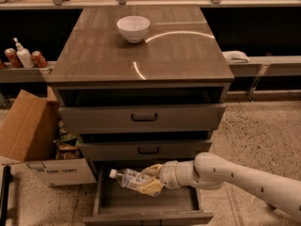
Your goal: Place blue plastic bottle into bottom drawer
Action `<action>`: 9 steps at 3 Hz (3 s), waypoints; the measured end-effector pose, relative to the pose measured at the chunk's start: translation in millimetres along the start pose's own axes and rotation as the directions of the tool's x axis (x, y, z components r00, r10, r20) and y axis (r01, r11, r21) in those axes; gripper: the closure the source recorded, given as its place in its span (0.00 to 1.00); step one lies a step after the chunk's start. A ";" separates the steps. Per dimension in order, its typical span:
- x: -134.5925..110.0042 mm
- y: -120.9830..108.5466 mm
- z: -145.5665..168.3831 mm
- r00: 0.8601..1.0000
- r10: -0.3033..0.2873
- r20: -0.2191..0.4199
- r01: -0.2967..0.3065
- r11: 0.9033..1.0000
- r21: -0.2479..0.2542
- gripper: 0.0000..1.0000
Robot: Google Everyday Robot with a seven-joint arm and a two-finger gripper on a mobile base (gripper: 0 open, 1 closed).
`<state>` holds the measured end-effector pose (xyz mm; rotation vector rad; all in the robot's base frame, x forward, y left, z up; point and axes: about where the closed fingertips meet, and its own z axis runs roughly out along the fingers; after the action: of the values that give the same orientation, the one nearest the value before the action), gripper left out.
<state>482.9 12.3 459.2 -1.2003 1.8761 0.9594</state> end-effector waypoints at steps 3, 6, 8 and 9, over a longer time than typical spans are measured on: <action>95.2 -50.8 20.0 0.983 0.112 -0.147 -0.090 0.985 0.149 1.00; 164.2 -119.5 54.6 0.985 0.162 -0.054 -0.147 0.966 0.211 0.51; 172.4 -144.9 94.0 0.984 0.177 -0.037 -0.169 0.973 0.159 0.03; 181.2 -148.4 102.1 0.979 0.198 -0.051 -0.188 0.971 0.149 0.00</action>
Offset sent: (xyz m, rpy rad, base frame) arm 0.0176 -0.0250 -0.0955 -0.2372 0.0918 -0.1178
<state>579.1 -18.1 224.6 -0.9886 2.1068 0.8783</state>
